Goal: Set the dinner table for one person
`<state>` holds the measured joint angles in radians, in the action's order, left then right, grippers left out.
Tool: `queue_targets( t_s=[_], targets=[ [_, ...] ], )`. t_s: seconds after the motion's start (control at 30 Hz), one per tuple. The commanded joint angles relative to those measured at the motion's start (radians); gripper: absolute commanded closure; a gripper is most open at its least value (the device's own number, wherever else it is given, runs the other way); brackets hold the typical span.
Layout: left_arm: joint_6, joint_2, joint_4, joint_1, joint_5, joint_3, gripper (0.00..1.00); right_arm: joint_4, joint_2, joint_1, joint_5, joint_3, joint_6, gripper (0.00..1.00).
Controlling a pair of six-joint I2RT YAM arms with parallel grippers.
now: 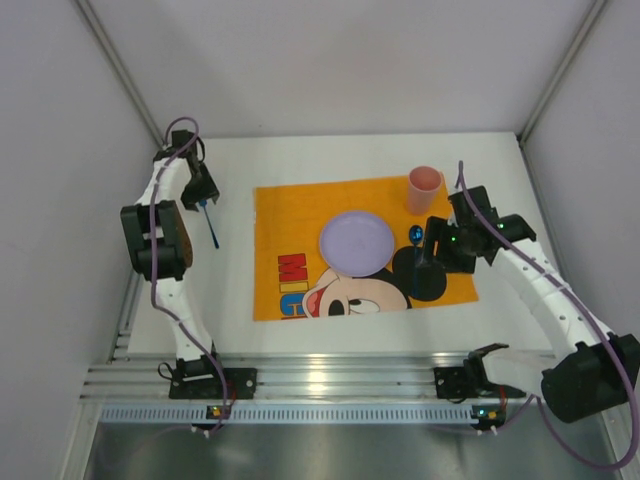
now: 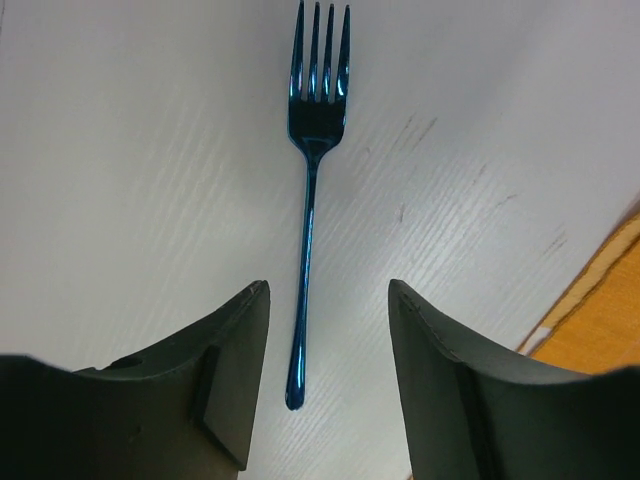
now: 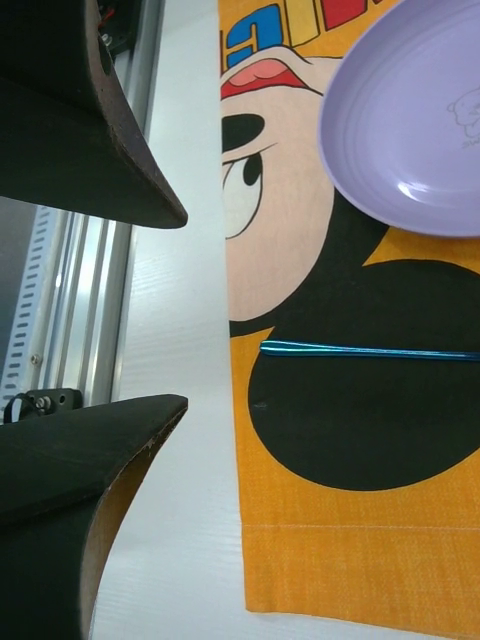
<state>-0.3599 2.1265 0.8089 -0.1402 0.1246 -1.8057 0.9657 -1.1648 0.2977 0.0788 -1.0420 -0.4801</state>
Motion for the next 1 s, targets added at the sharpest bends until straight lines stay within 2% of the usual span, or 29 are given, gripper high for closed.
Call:
queue_targets(
  t_s=[0.0, 0.33, 0.57, 0.6, 0.8, 0.83, 0.97],
  targets=[
    [0.022, 0.055, -0.054, -0.004, 0.029, 0.006, 0.44, 0.036, 0.037, -0.012, -0.022, -0.015, 0.000, 0.32],
    [0.024, 0.147, -0.151, -0.006, 0.000, 0.017, 0.62, 0.057, 0.033, -0.012, -0.050, -0.019, -0.035, 0.32],
    [0.025, 0.217, -0.155, -0.016, -0.006, -0.021, 0.90, 0.056, -0.010, -0.011, -0.065, -0.049, -0.041, 0.32],
    [0.027, 0.223, -0.155, -0.015, -0.016, -0.024, 1.00, 0.056, -0.019, -0.012, -0.065, -0.052, -0.045, 0.32],
    [0.036, 0.204, -0.157, -0.013, -0.078, -0.017, 1.00, 0.053, -0.035, -0.012, -0.068, -0.082, -0.046, 0.32],
    [0.032, 0.182, -0.168, -0.009, -0.118, 0.009, 1.00, 0.053, -0.036, -0.012, -0.068, -0.084, -0.046, 0.32],
    [0.016, 0.005, -0.192, 0.069, -0.097, 0.081, 1.00, 0.045, -0.032, -0.011, -0.074, -0.084, -0.035, 0.32]
  ],
)
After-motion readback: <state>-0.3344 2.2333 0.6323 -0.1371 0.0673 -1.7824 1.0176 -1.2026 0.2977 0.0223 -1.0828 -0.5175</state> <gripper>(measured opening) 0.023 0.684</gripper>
